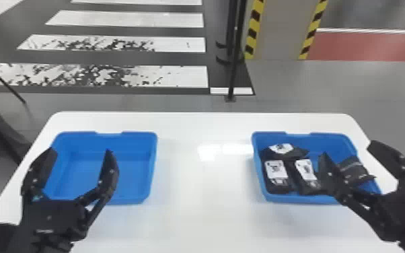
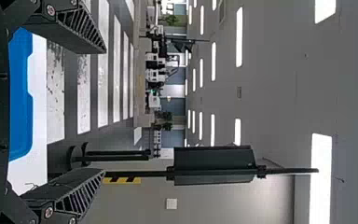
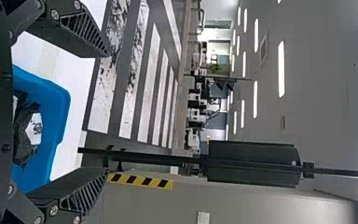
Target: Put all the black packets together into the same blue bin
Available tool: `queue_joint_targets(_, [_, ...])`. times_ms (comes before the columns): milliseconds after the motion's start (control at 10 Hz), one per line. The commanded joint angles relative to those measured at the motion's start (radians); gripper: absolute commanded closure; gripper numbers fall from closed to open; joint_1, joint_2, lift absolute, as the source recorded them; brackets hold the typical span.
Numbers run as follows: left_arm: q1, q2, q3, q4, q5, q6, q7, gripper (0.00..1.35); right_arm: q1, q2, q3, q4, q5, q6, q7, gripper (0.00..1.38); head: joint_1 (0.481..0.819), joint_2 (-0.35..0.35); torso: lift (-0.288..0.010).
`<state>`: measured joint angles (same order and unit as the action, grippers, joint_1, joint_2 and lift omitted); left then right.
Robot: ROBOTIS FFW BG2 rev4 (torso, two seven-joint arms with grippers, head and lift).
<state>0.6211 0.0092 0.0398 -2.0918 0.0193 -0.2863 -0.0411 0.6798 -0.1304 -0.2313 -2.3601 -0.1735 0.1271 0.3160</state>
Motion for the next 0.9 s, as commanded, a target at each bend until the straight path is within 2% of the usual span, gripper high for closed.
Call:
queue_joint_targets(0, [0.002,0.0,0.0,0.0,-0.001,-0.008,0.001,0.13,0.0,0.0,0.0,0.0,0.0,-0.007,0.0,0.16,0.695,-0.028,-0.11])
queue_joint_targets(800, [0.012,0.0,0.01,0.0,0.001,-0.04,0.0,0.13,0.002,0.0,0.0,-0.002,-0.004,-0.031,0.0,0.16,0.695,-0.022,-0.11])
